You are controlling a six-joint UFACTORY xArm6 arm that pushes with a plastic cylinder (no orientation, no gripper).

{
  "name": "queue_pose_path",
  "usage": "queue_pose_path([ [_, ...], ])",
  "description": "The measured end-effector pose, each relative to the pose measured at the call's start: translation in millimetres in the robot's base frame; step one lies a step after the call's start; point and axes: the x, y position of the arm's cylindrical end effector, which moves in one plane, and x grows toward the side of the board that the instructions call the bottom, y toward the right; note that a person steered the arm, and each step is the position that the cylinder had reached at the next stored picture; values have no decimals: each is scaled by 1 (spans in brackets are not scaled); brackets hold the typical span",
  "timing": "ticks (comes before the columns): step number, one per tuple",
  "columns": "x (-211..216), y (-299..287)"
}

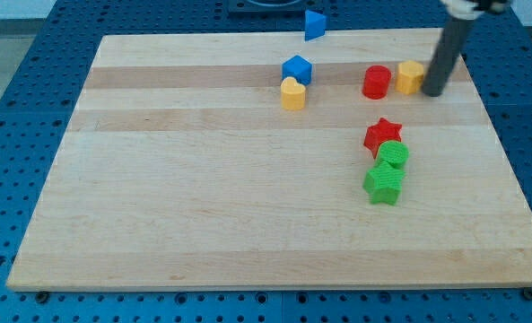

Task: Move the yellow hexagon above to the blue cube

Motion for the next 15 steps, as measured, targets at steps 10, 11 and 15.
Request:
queue_pose_path([
  [10, -107, -27],
  [11, -87, -9],
  [15, -81, -114],
])
